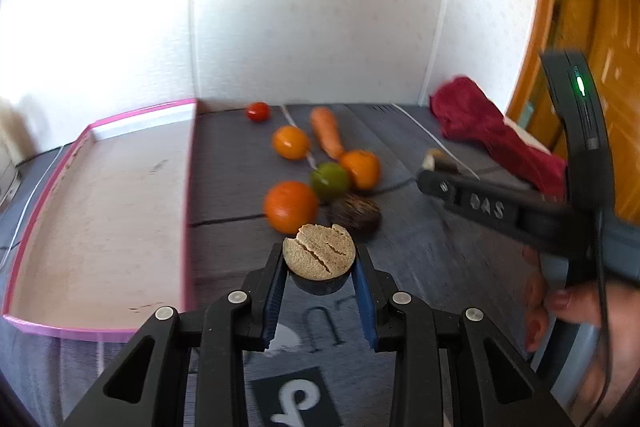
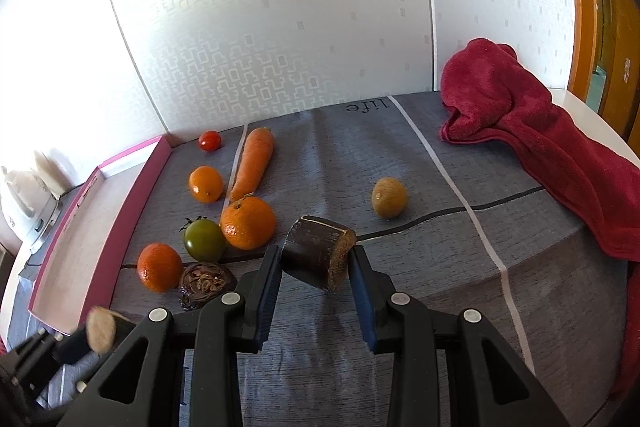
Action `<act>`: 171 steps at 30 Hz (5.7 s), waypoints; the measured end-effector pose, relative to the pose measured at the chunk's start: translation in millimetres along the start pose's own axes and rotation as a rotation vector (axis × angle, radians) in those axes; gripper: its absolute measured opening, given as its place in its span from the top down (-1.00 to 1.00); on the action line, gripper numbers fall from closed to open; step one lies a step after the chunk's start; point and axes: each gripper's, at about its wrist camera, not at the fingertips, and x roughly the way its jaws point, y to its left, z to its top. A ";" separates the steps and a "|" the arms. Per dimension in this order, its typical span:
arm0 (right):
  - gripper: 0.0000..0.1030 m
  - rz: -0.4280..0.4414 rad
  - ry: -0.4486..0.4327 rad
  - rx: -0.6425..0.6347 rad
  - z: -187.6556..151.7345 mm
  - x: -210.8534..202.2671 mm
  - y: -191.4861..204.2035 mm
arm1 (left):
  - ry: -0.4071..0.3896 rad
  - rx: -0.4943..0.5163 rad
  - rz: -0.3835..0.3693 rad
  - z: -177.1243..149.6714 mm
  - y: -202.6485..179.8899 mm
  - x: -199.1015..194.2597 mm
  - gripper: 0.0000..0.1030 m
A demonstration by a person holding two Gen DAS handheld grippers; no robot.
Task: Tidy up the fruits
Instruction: 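Carry both slices over the pink tray and open the left gripper to drop the pale slice, then lower the eggplant slice into the pink tray and open the right gripper, then move the right gripper back to the dark round fruit and grasp it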
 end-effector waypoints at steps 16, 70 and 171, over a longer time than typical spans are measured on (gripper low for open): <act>0.33 0.069 -0.020 -0.055 -0.9 -7.0 30.7 | -0.088 -0.221 0.036 10.5 84.1 -37.0 0.36; 0.33 0.361 -0.006 -0.242 -23.7 -12.4 161.3 | 0.060 -0.334 0.413 -26.1 192.8 -46.6 0.36; 0.19 0.173 0.077 -0.111 -10.3 0.4 56.1 | 0.021 -0.126 0.196 2.6 63.6 -20.2 -0.87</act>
